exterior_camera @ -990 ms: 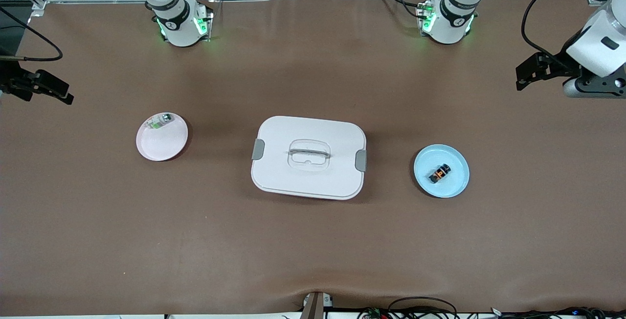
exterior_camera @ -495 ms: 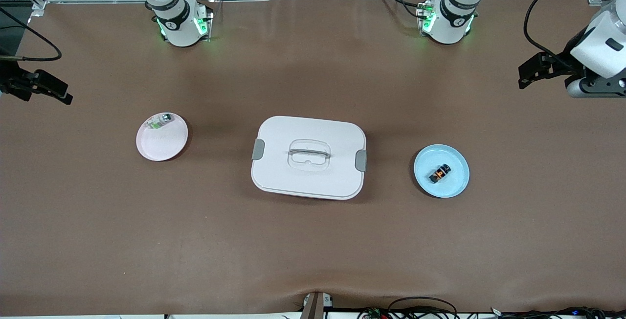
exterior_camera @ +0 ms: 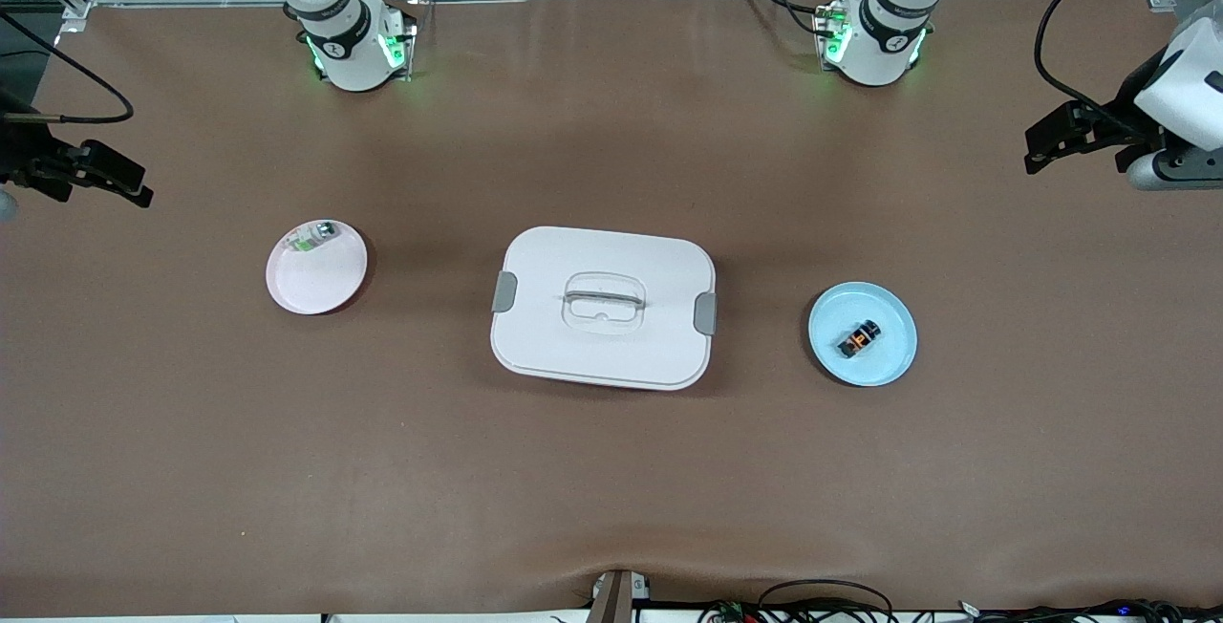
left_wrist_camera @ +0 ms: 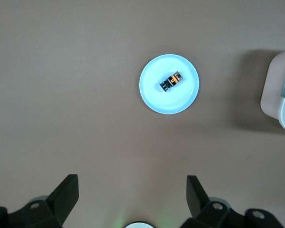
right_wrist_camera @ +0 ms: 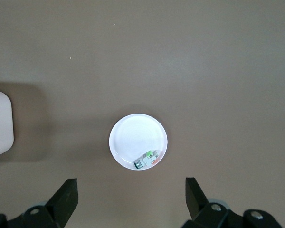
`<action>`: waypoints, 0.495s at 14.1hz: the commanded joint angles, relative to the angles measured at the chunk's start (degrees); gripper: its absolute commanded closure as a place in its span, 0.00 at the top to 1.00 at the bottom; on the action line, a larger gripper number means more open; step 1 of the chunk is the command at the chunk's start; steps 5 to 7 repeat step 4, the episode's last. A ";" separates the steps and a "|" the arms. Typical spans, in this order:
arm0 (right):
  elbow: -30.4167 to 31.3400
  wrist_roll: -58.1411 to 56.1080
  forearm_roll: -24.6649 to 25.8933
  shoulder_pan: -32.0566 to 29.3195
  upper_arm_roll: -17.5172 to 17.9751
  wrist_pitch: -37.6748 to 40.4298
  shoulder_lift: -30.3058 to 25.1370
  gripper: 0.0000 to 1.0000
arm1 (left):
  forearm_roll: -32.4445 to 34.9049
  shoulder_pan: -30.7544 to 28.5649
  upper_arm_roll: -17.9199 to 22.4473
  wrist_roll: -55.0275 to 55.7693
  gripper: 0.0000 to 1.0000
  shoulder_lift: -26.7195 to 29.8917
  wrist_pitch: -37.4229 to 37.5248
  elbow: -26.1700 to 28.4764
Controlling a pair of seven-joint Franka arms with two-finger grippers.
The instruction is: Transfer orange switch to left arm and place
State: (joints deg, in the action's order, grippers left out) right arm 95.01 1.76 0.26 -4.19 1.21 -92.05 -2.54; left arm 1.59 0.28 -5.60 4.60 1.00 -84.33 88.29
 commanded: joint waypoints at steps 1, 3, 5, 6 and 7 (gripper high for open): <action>-1.76 0.17 0.62 0.58 0.64 0.56 0.96 1.00 | -1.15 0.33 0.06 0.67 1.00 -0.73 1.19 -1.81; -2.02 0.26 0.71 0.94 0.64 0.56 1.22 1.00 | -1.24 0.07 -0.12 0.59 1.00 -0.73 1.36 -1.81; -2.37 0.34 0.71 1.02 0.55 0.65 1.31 1.00 | -1.24 0.07 -0.12 0.58 1.00 -0.65 1.45 -1.81; -2.37 0.34 0.71 1.02 0.55 0.65 1.31 1.00 | -1.24 0.07 -0.12 0.58 1.00 -0.65 1.45 -1.81; -2.37 0.34 0.71 1.02 0.55 0.65 1.31 1.00 | -1.24 0.07 -0.12 0.58 1.00 -0.65 1.45 -1.81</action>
